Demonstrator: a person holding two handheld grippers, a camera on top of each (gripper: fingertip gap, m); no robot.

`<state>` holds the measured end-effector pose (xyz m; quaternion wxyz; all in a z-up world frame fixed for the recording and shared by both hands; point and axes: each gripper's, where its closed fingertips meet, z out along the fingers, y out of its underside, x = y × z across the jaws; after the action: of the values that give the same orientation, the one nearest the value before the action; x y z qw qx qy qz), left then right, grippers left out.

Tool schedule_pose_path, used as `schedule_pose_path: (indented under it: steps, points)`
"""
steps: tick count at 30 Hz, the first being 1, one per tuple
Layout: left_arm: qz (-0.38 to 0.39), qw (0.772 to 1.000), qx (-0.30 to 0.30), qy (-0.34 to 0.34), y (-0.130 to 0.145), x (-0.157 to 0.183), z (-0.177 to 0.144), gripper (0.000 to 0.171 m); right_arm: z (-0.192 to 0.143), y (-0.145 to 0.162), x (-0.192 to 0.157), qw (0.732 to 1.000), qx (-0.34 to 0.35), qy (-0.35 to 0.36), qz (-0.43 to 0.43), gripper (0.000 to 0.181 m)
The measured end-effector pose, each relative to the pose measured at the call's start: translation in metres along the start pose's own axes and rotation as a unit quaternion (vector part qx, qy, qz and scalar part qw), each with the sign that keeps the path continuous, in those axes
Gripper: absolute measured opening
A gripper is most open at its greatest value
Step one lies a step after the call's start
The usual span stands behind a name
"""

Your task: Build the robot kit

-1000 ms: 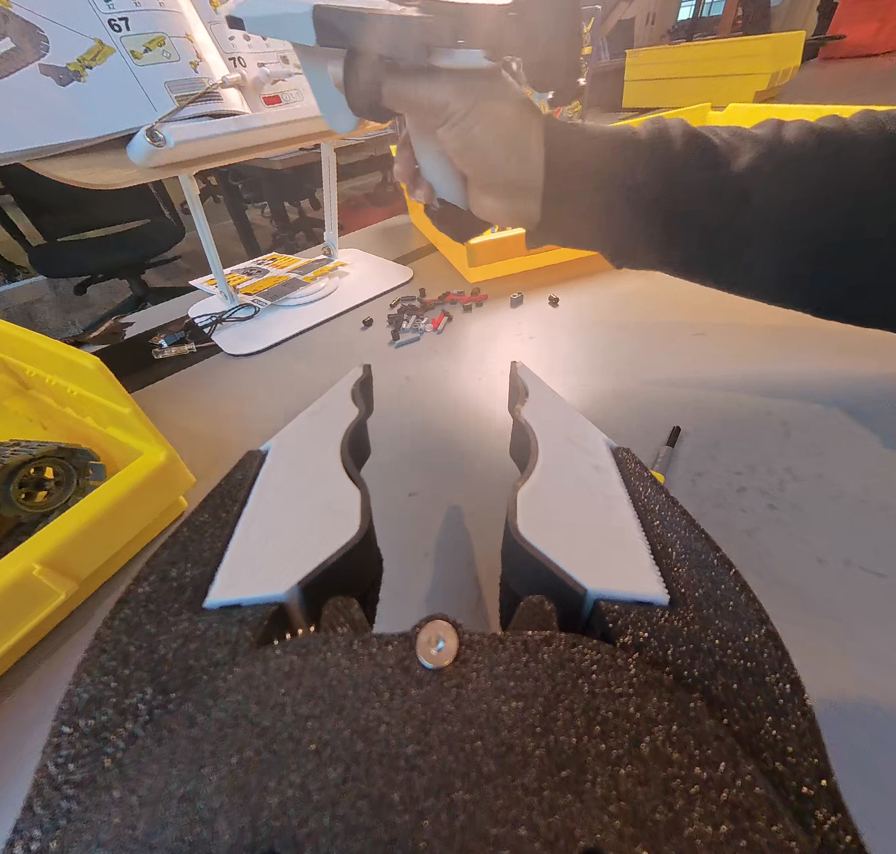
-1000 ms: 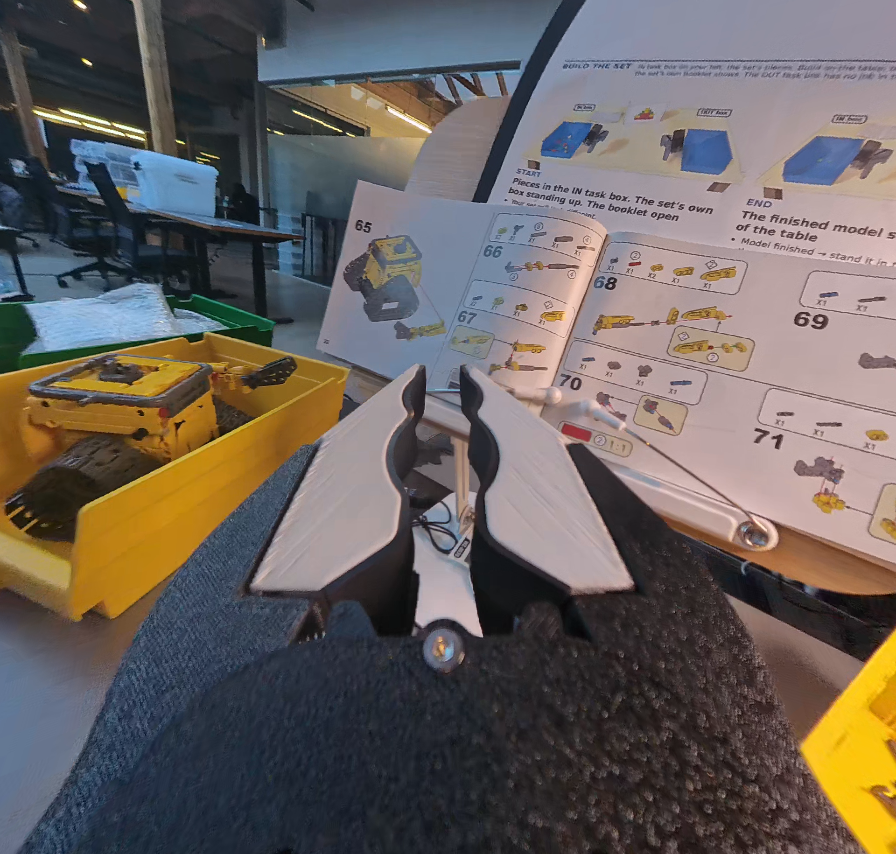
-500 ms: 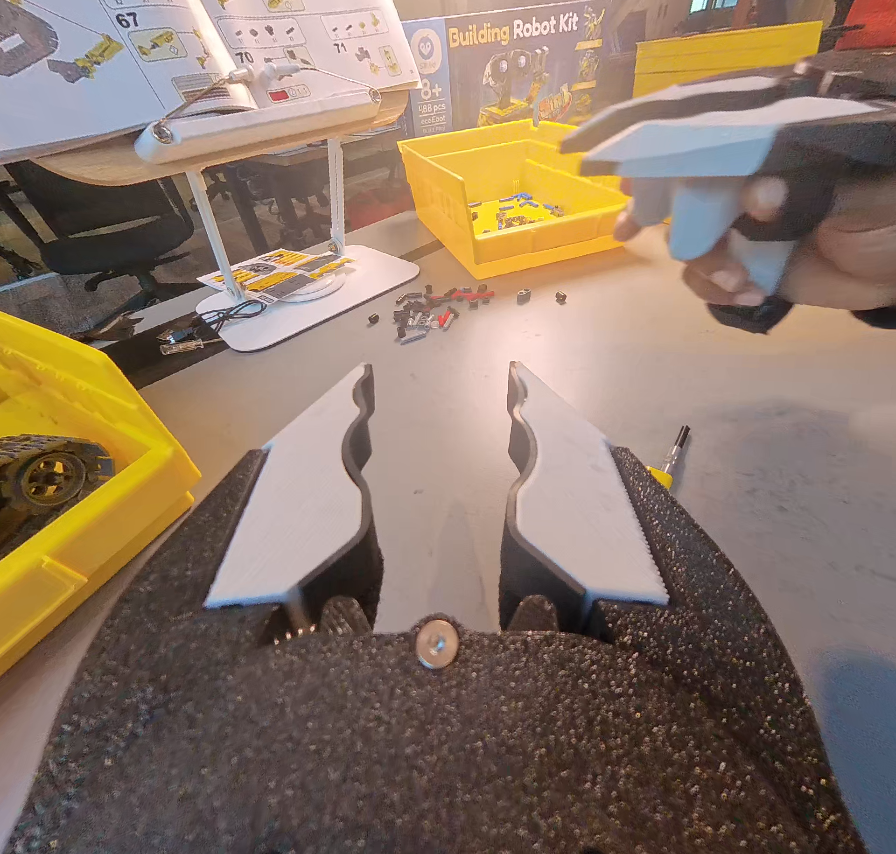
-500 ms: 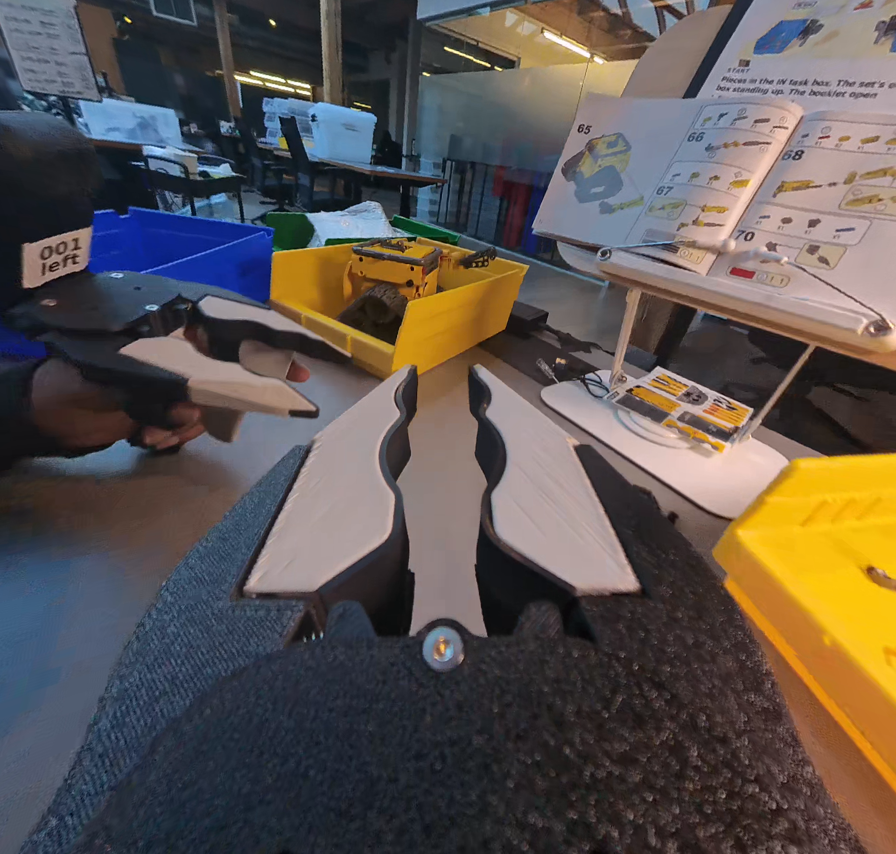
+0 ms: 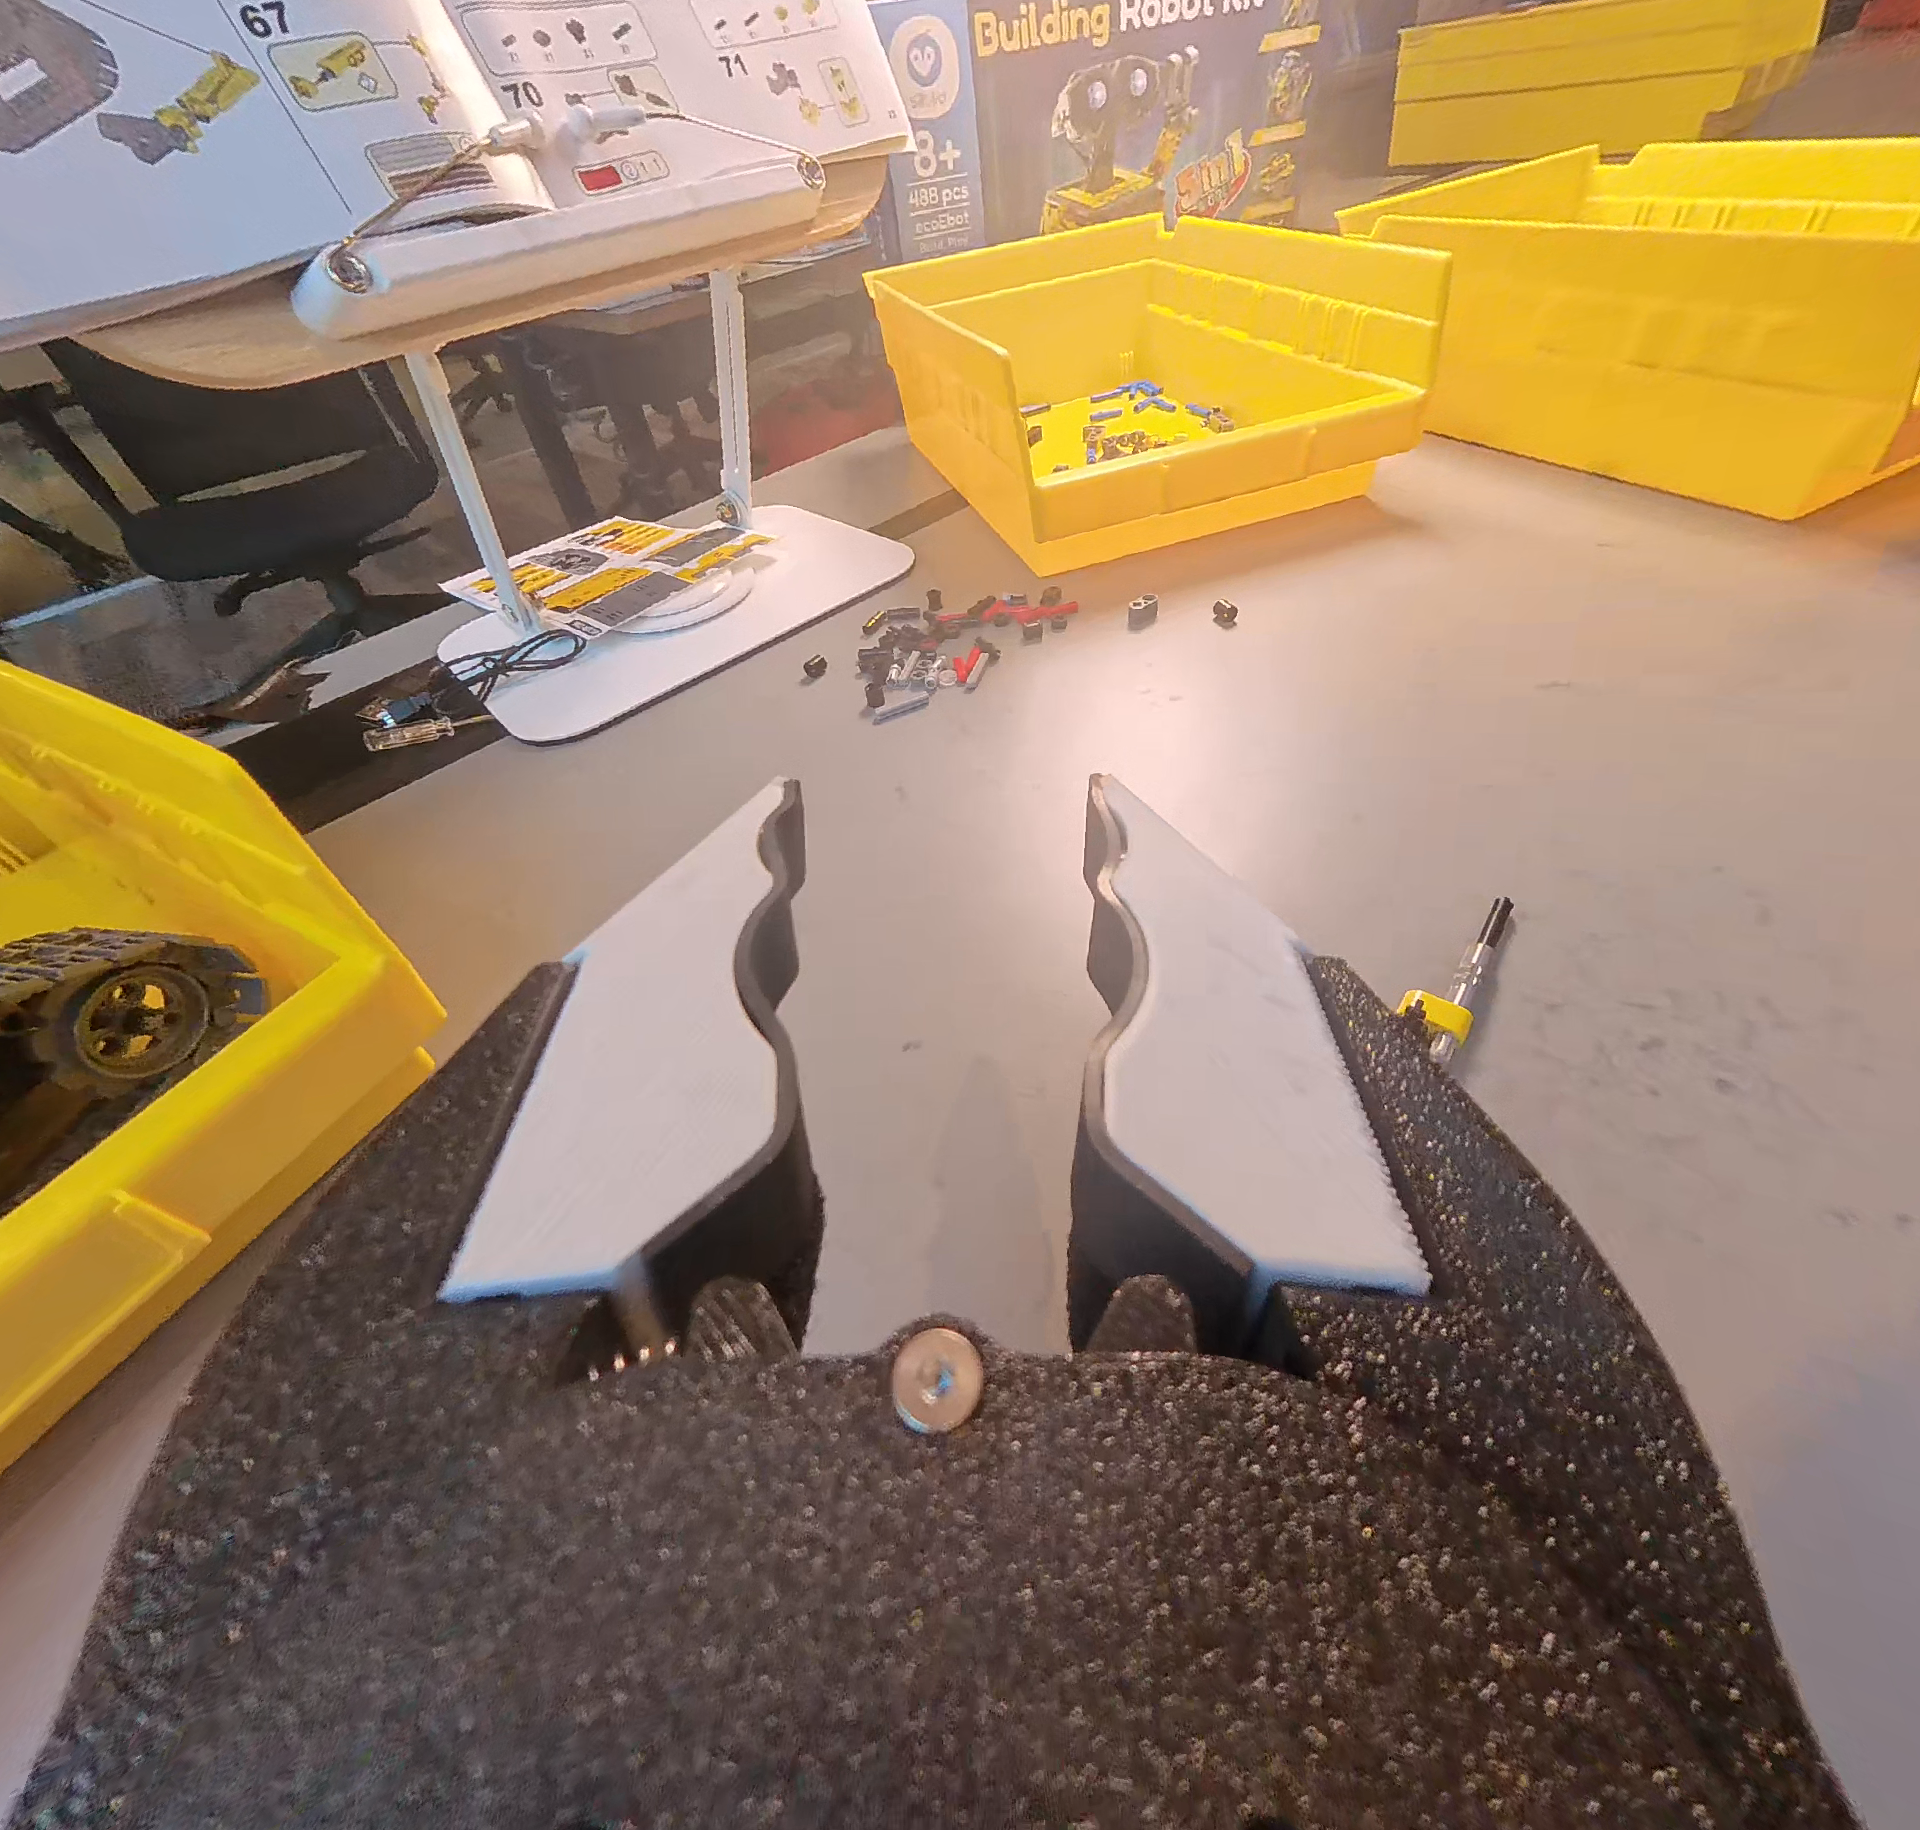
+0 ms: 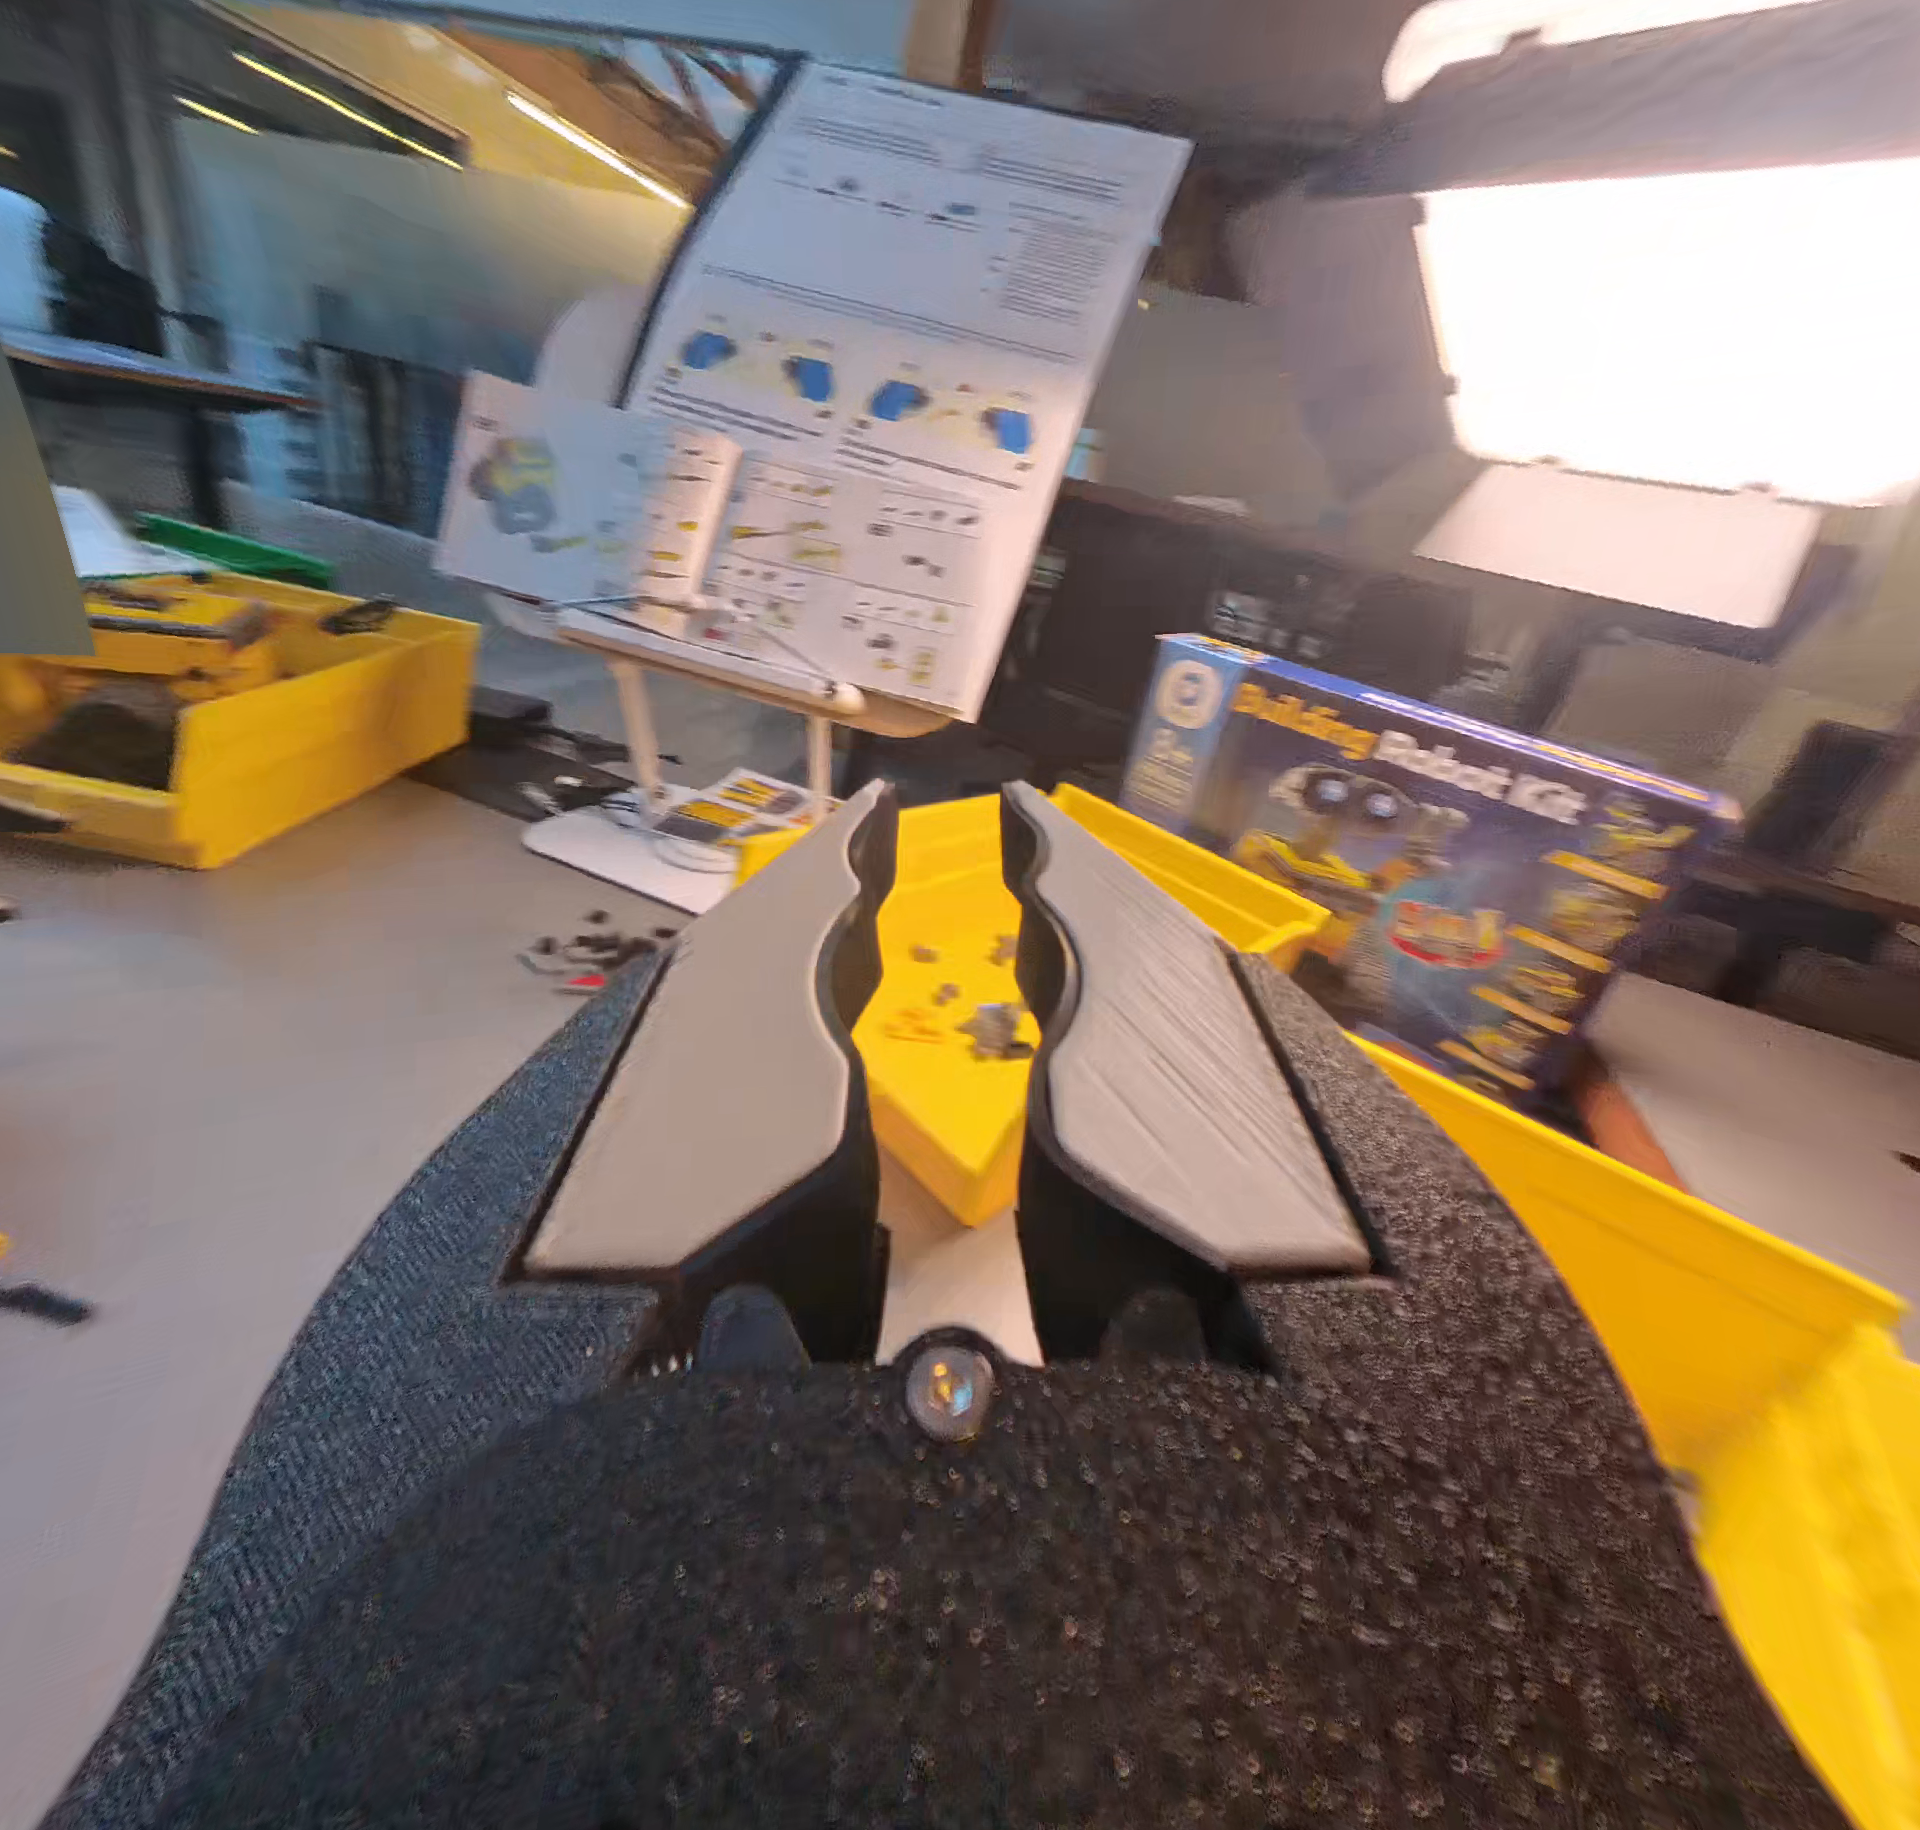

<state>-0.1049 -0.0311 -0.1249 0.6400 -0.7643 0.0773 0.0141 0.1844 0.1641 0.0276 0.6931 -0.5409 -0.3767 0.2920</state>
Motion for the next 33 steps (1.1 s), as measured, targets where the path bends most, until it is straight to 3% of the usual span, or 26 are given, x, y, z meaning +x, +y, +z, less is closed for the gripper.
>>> schedule_pose_path:
  steps: [2,4,7,10,14,18,25,33]
  points:
    - [0.012,1.000,-0.004,0.000,0.001,0.003,0.001,0.053,-0.003,0.006,0.056,0.998,-0.036,0.048,-0.006,0.019]
    - [0.025,1.000,-0.006,0.000,0.002,0.005,0.001,0.052,0.000,0.032,0.103,0.992,-0.101,0.078,-0.016,0.018]
    - [0.042,0.999,-0.009,0.000,0.003,0.009,0.002,0.052,0.005,0.111,0.146,0.959,-0.275,0.062,-0.024,0.019]
    - [0.052,0.999,-0.010,0.000,0.003,0.012,0.002,0.051,-0.002,0.183,0.146,0.913,-0.407,-0.013,0.016,0.019]
    - [0.054,0.998,-0.012,-0.002,0.004,0.012,0.002,0.051,-0.029,0.230,0.112,0.843,-0.521,-0.130,0.031,0.019]
    - [0.057,0.998,-0.021,-0.003,0.006,0.012,0.004,0.050,-0.051,0.240,0.093,0.805,-0.563,-0.187,0.004,0.019]
    - [0.089,0.995,-0.034,0.001,0.010,0.019,0.007,0.050,-0.083,0.238,0.076,0.768,-0.592,-0.243,-0.028,0.019]
    - [0.092,0.995,-0.032,0.005,0.010,0.021,0.007,0.049,-0.106,0.215,0.049,0.778,-0.551,-0.300,0.011,0.018]
